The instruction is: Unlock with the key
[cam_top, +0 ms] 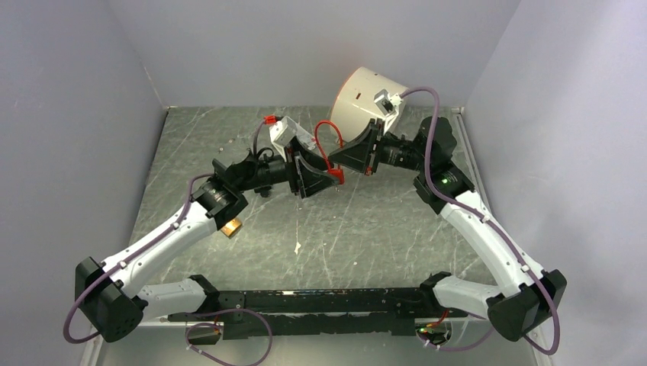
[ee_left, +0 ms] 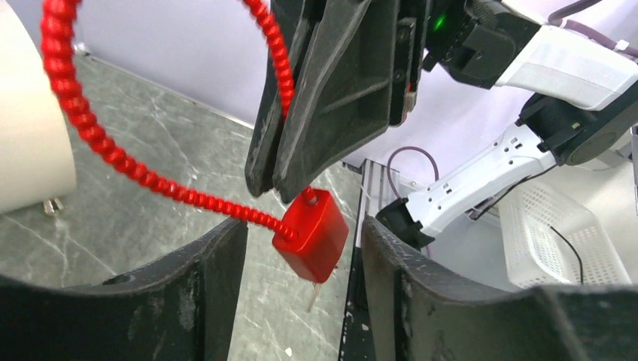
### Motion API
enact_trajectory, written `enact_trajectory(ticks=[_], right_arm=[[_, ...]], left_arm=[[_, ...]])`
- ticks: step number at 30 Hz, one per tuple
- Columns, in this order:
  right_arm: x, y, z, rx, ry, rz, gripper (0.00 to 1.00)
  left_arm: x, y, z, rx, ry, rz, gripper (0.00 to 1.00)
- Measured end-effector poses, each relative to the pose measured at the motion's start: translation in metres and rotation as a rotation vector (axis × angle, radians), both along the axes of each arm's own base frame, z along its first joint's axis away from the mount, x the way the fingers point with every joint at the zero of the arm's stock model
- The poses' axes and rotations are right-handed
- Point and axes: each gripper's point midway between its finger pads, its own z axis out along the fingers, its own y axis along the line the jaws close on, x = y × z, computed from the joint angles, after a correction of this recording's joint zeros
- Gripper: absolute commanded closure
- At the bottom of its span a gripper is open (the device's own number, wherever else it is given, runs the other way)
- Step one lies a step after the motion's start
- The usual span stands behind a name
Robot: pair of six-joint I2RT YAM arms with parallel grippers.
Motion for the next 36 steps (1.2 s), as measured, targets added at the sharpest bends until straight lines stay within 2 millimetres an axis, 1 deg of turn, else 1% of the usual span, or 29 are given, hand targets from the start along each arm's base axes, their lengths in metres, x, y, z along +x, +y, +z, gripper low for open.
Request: enact_trajectory(ticks=[2,5,8,11,13,17,18,20,22,24,26,28,30,31,33,34,35,36], right_arm=[[-0.001,-0.002,0.000,0.003,-0.004,-0.013,1.00],[-0.001,-0.004,0.004,0.013,-0.018,-0.028,1.00],[-0.003,-0.005,0.004,0.020,-0.028,-0.034,1.00],[-0.004,-0.006,-0.001,0.019,-0.026,-0.036,1.00],[-0.004,-0.006,-0.005,0.016,-0.022,-0.035,1.00],[-0.006,-0.006,-0.012,0.019,-0.015,-0.022,1.00],[-0.007,-0.005,-0.012,0.024,-0.014,-0.017,1.00],[-0.011,-0.006,-0.011,0.037,-0.019,-0.005,1.00],[-0.014,-0.006,-0.008,0.050,-0.028,0.000,1.00],[-0.016,-0.007,-0.003,0.061,-0.040,0.004,1.00],[-0.019,-0.008,0.001,0.072,-0.052,0.005,1.00],[-0.022,-0.010,0.006,0.084,-0.069,0.006,1.00],[-0.024,-0.011,0.009,0.095,-0.084,0.006,1.00],[-0.025,-0.012,0.009,0.099,-0.087,0.006,1.00],[-0.026,-0.012,0.012,0.109,-0.094,0.007,1.00],[-0.026,-0.012,0.012,0.110,-0.096,0.007,1.00],[-0.026,-0.012,0.012,0.111,-0.097,0.007,1.00],[-0.027,-0.013,0.010,0.110,-0.095,0.006,1.00]], left_arm=[[-0.002,-0.001,-0.006,0.008,0.010,-0.010,0.34],[-0.004,-0.001,-0.014,0.023,0.024,-0.023,0.32],[-0.004,-0.002,-0.017,0.028,0.028,-0.032,0.32],[-0.003,-0.004,-0.018,0.027,0.035,-0.036,0.31],[-0.003,-0.005,-0.017,0.011,0.040,-0.040,0.33],[-0.008,-0.010,-0.008,-0.042,0.055,-0.086,0.50],[-0.009,-0.011,-0.007,-0.049,0.062,-0.100,0.51],[-0.010,-0.015,-0.010,-0.054,0.089,-0.131,0.49],[-0.013,-0.018,-0.015,-0.056,0.117,-0.164,0.45],[-0.018,-0.019,-0.022,-0.053,0.147,-0.193,0.45],[-0.023,-0.019,-0.028,-0.051,0.173,-0.216,0.53],[-0.026,-0.018,-0.028,-0.055,0.188,-0.235,0.72],[-0.030,-0.018,-0.025,-0.065,0.185,-0.253,0.84],[-0.032,-0.018,-0.022,-0.071,0.176,-0.265,0.88],[-0.035,-0.018,-0.020,-0.080,0.166,-0.279,0.92],[-0.035,-0.018,-0.020,-0.084,0.159,-0.279,0.91],[-0.035,-0.017,-0.020,-0.084,0.159,-0.280,0.82],[-0.035,-0.018,-0.021,-0.082,0.158,-0.280,0.70]])
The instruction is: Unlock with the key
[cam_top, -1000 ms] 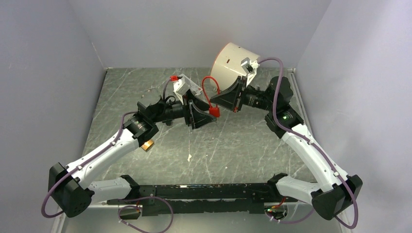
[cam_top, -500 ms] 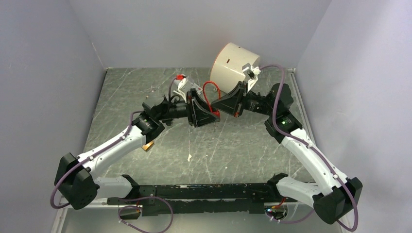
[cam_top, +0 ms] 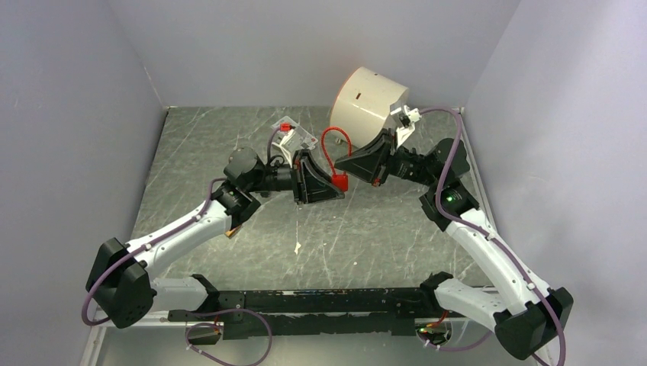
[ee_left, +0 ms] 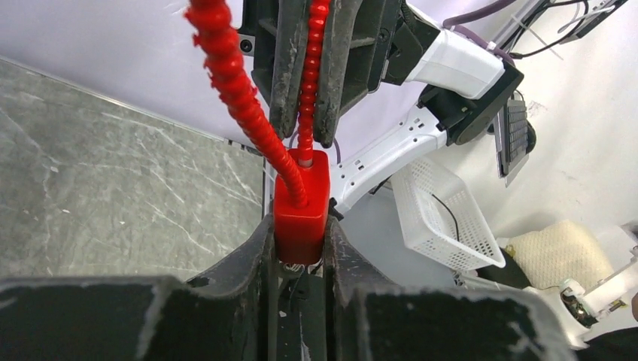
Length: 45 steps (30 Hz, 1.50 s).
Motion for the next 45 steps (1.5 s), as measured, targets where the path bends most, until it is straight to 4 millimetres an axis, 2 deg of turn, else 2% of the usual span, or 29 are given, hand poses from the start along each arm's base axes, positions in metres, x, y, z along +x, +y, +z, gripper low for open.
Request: enact_trajectory(ticks=[2,3,5,7,9,13,14,15,16,17,18,20,26,31,35,39,42,45], right_arm=[[-0.001,-0.001,-0.003,0.000,0.001,-0.001,1.00],[-0.002,-0.001,-0.003,0.000,0.000,-0.001,1.00],[-0.003,-0.002,-0.007,-0.004,0.007,0.002,1.00],[-0.004,-0.002,-0.010,-0.008,0.013,0.005,1.00],[-0.004,-0.001,-0.012,-0.010,0.018,0.006,1.00],[-0.005,-0.001,-0.013,-0.011,0.025,0.011,0.98],[-0.005,-0.001,-0.014,-0.011,0.025,0.010,0.90],[-0.003,-0.001,-0.015,-0.013,0.031,0.006,0.77],[-0.003,-0.002,-0.016,-0.015,0.037,0.002,0.69],[-0.001,-0.002,-0.016,-0.016,0.041,-0.006,0.68],[-0.001,-0.002,-0.017,-0.018,0.045,-0.011,0.77],[0.003,-0.004,-0.019,-0.027,0.053,-0.047,1.00],[0.008,-0.006,-0.027,-0.050,0.074,-0.093,1.00],[0.015,-0.002,-0.034,-0.092,0.066,-0.104,1.00],[0.027,0.011,-0.029,-0.114,0.036,-0.131,1.00],[0.033,0.025,-0.033,-0.130,0.061,-0.134,1.00],[0.039,0.022,-0.038,-0.143,0.089,-0.177,1.00],[0.047,0.011,-0.043,-0.180,0.107,-0.270,0.98]], left_arm=[[0.000,0.000,-0.002,0.006,-0.001,-0.003,0.51],[0.000,0.000,-0.003,0.008,-0.003,-0.001,0.46],[0.001,0.000,-0.002,0.006,-0.004,0.007,0.40],[0.002,0.000,-0.002,0.004,-0.003,0.010,0.40],[0.002,-0.001,-0.001,0.002,0.003,0.013,0.47],[0.004,-0.002,-0.002,-0.002,0.014,0.009,0.85],[0.004,-0.003,-0.003,-0.002,0.023,0.006,0.94],[0.004,-0.004,-0.002,-0.006,0.016,0.003,0.97],[0.005,-0.004,-0.002,-0.007,0.013,0.006,0.97],[0.005,-0.004,-0.003,-0.005,0.012,0.008,0.97],[0.008,-0.005,-0.004,-0.003,0.008,0.024,0.97],[0.013,-0.005,-0.008,0.009,-0.003,0.054,0.98],[0.012,-0.001,-0.013,0.053,-0.049,0.086,0.97],[0.016,0.000,-0.022,0.153,-0.054,0.075,0.98],[0.019,0.005,-0.036,0.240,-0.053,0.085,0.97],[0.021,0.006,-0.058,0.324,0.001,0.085,0.98],[0.028,0.008,-0.075,0.378,0.038,0.116,0.97],[0.032,0.014,-0.081,0.407,0.047,0.168,0.98]])
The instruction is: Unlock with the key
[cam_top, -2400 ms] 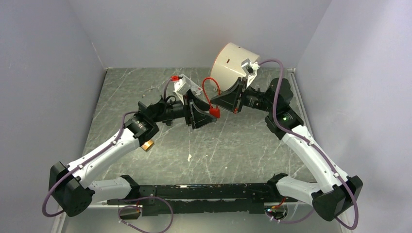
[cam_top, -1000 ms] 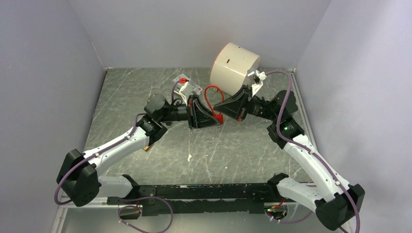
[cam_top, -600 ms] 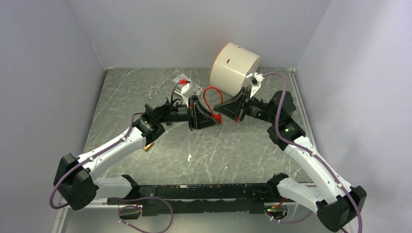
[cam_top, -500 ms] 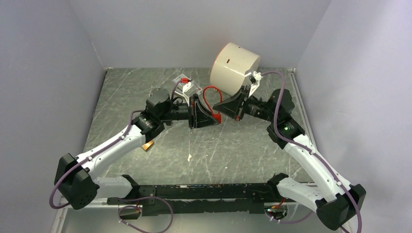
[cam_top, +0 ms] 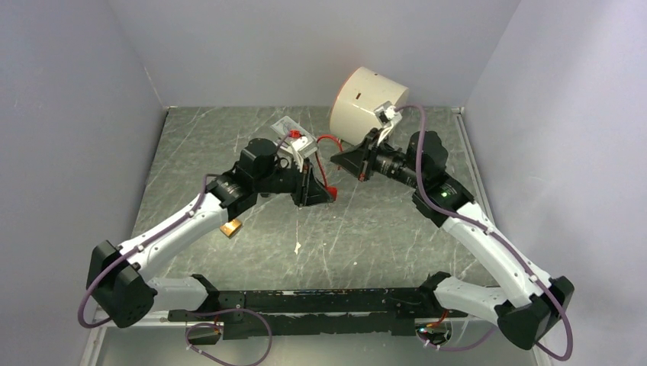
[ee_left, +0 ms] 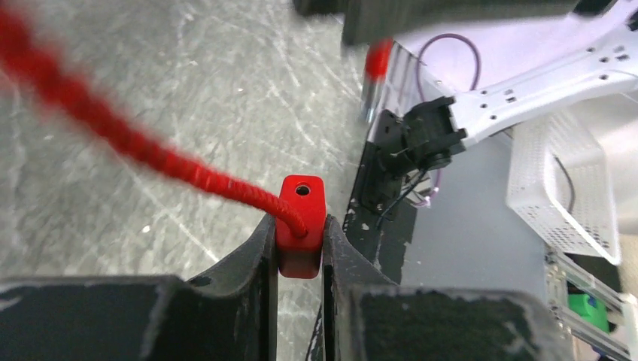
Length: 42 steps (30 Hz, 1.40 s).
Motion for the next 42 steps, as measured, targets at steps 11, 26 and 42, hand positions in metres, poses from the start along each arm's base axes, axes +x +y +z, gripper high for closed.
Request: enact_trajectory(ticks=[11,26,42], right_arm=[[0.006,-0.108,-0.002,-0.185,-0.072,-0.465,0.22],[0.000,-0.157,0.012,-0.205,-0.140,-0.678,0.21],[-0.003,-0.154,-0.019,-0.188,-0.001,-0.680,0.22]], left_arm=[[0.034,0.063,-0.064,0.359,-0.011,0.361,0.97],[0.047,0.057,-0.166,0.681,0.157,0.242,0.97],[0.130,-0.005,-0.224,0.807,0.294,0.296,0.58]])
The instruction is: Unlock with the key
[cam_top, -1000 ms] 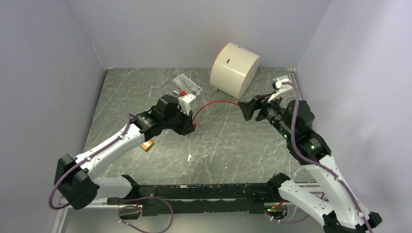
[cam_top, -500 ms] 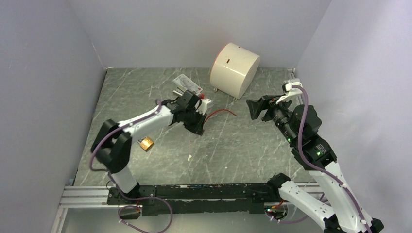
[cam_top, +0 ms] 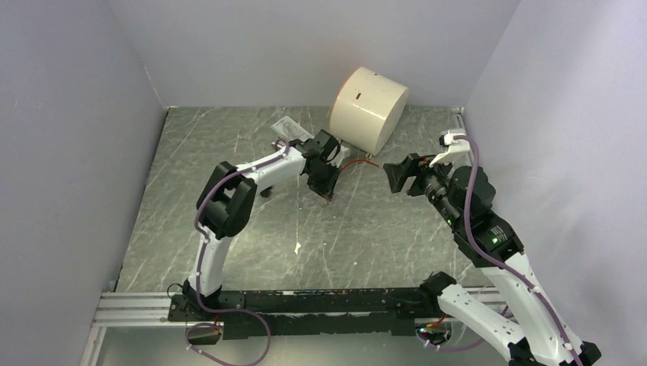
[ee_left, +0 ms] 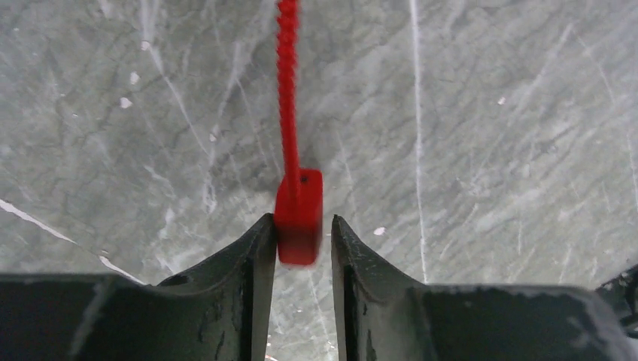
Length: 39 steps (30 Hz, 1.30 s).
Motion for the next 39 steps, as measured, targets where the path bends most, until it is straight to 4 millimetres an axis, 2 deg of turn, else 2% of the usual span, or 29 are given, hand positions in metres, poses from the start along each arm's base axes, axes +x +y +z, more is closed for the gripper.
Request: enact_trajectory(ticks=[3,6,12,16,19,22,24,26,28,30,35,39], right_arm=[[0.000,0.001,-0.005,0.004,0.016,0.000,0.22],[-0.001,0.001,-0.005,0.011,0.021,0.001,0.22],[0.000,0.002,-0.006,0.014,0.023,0.001,0.22],[0.000,0.003,-0.007,0.015,0.031,0.001,0.22],[0.002,0.004,-0.010,0.020,0.044,-0.001,0.22],[0.005,0.007,-0.017,0.021,0.068,-0.002,0.22],[0.007,0.010,-0.024,0.018,0.093,0.004,0.22],[0.011,0.016,-0.033,0.011,0.125,0.017,0.23],[0.014,0.022,-0.041,0.003,0.153,0.035,0.24],[0.017,0.028,-0.053,-0.007,0.190,0.052,0.26],[0.017,0.043,-0.080,-0.018,0.277,0.111,0.27],[0.016,0.054,-0.087,-0.003,0.314,0.157,0.28]], left_arm=[[0.008,0.005,-0.005,0.022,0.000,0.032,0.48],[0.018,0.008,-0.004,0.017,-0.011,0.055,0.43],[0.040,0.024,0.003,0.019,-0.041,0.110,0.39],[0.047,0.046,0.013,0.057,-0.085,0.181,0.40],[0.033,0.075,0.034,0.091,-0.123,0.289,0.40],[0.016,0.109,0.064,0.098,-0.180,0.432,0.37],[0.005,0.136,0.081,0.106,-0.217,0.550,0.35],[-0.010,0.167,0.089,0.133,-0.241,0.680,0.32],[-0.026,0.197,0.087,0.181,-0.245,0.794,0.29],[-0.041,0.217,0.078,0.221,-0.229,0.872,0.30],[-0.084,0.267,0.035,0.300,-0.100,1.045,0.32],[-0.106,0.292,0.014,0.310,-0.018,1.166,0.43]])
